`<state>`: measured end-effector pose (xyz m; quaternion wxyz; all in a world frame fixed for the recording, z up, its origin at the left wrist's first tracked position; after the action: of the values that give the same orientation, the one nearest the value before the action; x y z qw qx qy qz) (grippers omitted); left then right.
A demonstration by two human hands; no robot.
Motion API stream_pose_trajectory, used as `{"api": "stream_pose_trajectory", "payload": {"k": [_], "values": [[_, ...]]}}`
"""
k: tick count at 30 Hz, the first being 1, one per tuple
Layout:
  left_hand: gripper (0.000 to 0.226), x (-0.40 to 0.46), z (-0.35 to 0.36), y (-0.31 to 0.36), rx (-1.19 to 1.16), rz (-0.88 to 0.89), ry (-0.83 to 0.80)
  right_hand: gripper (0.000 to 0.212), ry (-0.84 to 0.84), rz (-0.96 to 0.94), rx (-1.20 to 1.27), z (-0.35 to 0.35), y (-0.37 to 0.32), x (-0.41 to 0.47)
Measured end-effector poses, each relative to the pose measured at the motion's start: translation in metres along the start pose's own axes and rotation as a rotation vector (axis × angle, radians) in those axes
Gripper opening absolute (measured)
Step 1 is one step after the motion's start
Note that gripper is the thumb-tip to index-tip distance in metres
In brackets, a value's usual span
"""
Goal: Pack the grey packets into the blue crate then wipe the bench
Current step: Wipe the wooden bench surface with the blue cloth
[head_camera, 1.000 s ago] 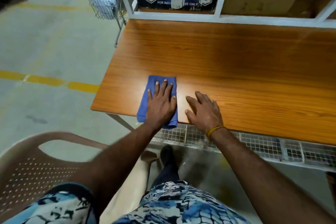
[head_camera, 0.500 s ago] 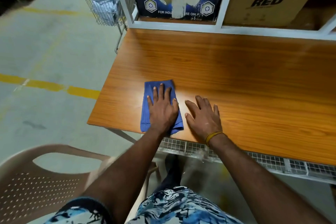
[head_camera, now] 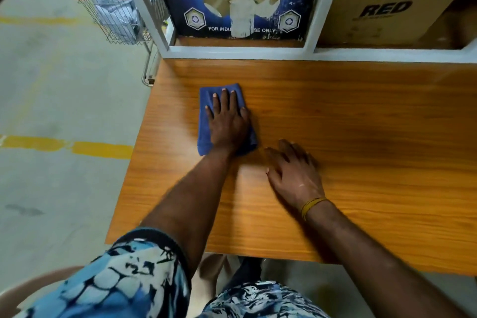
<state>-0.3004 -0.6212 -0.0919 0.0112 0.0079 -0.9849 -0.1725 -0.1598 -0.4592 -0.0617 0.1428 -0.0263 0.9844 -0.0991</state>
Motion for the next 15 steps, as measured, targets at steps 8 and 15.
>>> {"api": "stream_pose_trajectory", "payload": {"k": [8, 15], "values": [[0.064, 0.075, 0.004, 0.011, 0.003, 0.100, -0.071, 0.056, 0.077, 0.031, 0.049, -0.004, 0.000, 0.029], [0.062, 0.112, 0.010, 0.029, 0.032, 0.238, -0.136, 0.054, 0.079, 0.033, 0.057, -0.001, 0.007, 0.036]]}}
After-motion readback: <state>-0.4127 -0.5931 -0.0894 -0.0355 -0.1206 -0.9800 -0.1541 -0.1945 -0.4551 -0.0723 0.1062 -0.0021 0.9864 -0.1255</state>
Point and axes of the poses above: each hand's wrist, its own x-axis towards the middle knuckle, its own z-axis out of the palm, y = z × x, the point moved 1 cm from there along x, towards the middle knuckle, and after that the axes turned 2 degrees about -x, right-handed, at the moved point
